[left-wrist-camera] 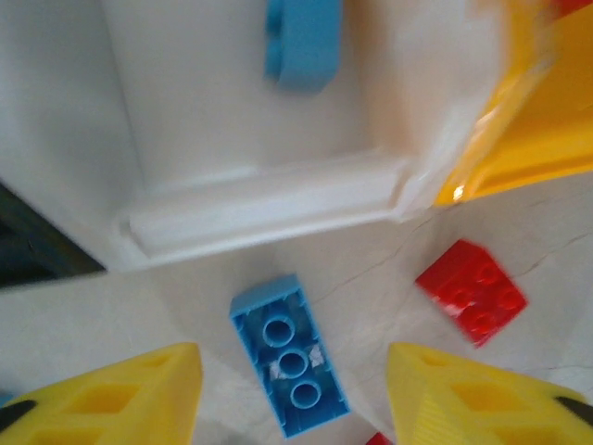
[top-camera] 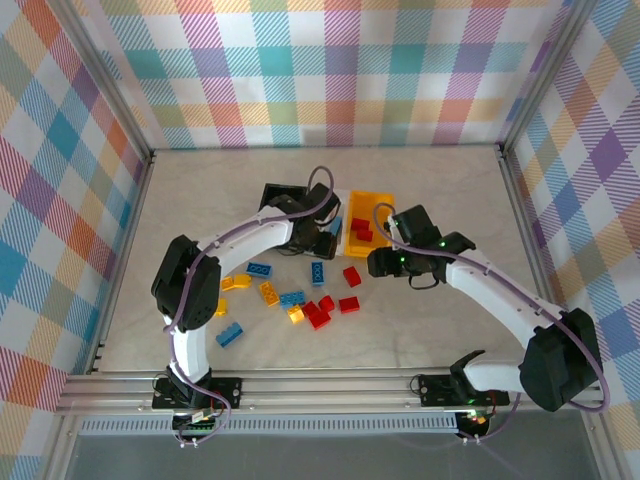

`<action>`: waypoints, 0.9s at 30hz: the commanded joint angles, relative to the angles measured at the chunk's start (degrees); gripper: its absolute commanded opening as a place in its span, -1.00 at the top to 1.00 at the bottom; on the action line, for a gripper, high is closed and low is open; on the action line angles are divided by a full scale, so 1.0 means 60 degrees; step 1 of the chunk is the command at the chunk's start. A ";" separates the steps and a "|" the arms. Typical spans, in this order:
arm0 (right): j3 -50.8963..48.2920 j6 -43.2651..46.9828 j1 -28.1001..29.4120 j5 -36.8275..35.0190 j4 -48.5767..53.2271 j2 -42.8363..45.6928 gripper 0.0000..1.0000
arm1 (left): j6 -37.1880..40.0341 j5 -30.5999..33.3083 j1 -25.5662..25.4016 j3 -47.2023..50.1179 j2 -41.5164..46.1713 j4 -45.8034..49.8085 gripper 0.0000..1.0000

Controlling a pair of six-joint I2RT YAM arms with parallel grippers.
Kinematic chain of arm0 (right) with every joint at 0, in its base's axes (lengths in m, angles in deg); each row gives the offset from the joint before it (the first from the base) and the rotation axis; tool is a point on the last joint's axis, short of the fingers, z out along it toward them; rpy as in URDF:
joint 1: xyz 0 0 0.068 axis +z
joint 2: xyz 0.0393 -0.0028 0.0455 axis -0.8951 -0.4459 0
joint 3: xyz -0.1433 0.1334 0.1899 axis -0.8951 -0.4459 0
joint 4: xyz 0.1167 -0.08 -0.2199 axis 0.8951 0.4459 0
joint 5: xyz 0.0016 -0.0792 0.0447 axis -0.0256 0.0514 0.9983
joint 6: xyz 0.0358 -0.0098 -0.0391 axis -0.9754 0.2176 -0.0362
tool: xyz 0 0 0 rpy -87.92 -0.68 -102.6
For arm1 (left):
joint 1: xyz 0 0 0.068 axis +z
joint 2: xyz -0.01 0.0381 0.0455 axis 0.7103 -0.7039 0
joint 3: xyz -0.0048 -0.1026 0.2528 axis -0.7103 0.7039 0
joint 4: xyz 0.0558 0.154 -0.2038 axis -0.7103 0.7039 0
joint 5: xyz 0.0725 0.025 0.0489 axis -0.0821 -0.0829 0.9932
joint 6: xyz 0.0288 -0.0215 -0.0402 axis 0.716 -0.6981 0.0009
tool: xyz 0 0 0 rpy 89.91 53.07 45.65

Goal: Sort the legos into containers by color

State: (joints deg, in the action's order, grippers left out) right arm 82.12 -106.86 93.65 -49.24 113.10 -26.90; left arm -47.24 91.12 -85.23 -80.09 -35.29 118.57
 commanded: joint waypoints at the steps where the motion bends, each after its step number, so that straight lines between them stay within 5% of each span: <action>1: -0.0158 -0.0168 0.0032 0.0347 -0.0321 0.0097 -0.28 | -0.0431 0.0043 -0.0102 0.0797 0.0583 0.0065 -0.20; 21: -0.0463 -0.0136 0.0032 0.0375 -0.0350 0.0369 -0.28 | -0.0723 -0.0203 -0.0355 0.0523 -0.0905 -0.0470 -0.27; 27: -0.0482 -0.0114 0.0032 0.0349 -0.0321 0.0409 -0.28 | -0.0754 -0.0235 -0.0384 0.0532 -0.1117 -0.0506 -0.05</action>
State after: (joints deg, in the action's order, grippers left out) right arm 79.71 -107.21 93.65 -47.19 111.24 -25.50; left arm -51.28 90.40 -86.78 -75.96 -41.30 115.53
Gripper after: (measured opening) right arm 0.641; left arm 0.541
